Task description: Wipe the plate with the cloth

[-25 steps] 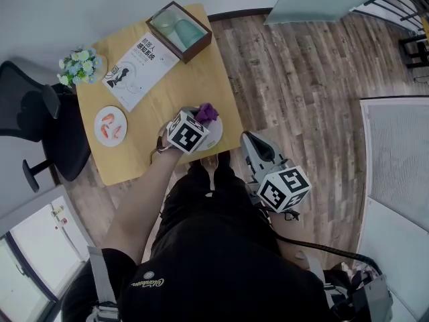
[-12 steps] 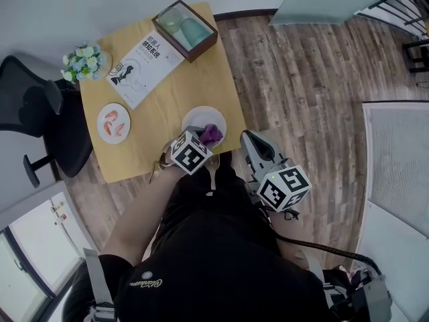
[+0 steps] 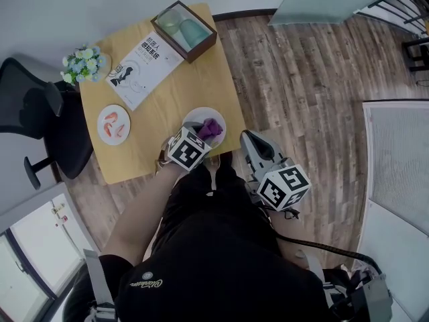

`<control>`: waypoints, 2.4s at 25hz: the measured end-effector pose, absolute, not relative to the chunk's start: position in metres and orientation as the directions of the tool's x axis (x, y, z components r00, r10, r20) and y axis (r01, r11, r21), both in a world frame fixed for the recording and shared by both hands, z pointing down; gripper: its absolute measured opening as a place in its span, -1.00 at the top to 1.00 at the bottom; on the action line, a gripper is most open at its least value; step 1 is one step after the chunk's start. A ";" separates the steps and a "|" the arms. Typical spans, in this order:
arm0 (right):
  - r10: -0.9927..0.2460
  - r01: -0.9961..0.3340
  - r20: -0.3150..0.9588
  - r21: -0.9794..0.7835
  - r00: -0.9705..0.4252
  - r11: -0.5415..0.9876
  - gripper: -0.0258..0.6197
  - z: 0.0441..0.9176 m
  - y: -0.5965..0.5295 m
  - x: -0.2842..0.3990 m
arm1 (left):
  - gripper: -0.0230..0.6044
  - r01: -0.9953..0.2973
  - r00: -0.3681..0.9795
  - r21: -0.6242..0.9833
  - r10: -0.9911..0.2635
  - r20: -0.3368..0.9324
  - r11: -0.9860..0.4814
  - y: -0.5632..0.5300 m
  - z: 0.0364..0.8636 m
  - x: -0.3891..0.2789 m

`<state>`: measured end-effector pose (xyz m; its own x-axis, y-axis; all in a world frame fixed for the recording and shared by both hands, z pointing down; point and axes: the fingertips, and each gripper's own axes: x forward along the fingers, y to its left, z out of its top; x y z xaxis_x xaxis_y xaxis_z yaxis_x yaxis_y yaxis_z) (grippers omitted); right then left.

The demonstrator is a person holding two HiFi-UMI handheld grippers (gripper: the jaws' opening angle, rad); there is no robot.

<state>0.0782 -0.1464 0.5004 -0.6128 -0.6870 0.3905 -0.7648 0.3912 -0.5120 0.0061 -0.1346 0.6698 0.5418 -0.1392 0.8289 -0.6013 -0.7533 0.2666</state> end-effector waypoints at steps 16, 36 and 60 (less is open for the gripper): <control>-0.726 -0.794 0.400 -0.509 -0.560 0.332 0.92 0.504 -0.141 0.103 | 0.52 -0.575 0.536 0.235 -0.143 0.832 -0.784 -0.177 0.672 0.030; -0.720 -0.783 0.377 -0.497 -0.583 0.375 0.92 0.495 -0.146 0.096 | 0.52 -0.512 0.587 0.288 -0.084 0.806 -0.809 -0.112 0.669 0.042; -0.820 -0.798 0.035 -0.256 -0.571 0.545 0.92 0.331 -0.201 0.078 | 0.52 -0.780 0.623 0.213 -0.760 0.185 -0.588 -0.211 0.366 -0.070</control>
<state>0.0784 -0.2013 0.3305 -0.5713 -0.8200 0.0350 -0.7982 0.5452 -0.2562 -0.0701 -0.2111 0.3658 0.6231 -0.7600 0.1850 -0.7803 -0.5879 0.2133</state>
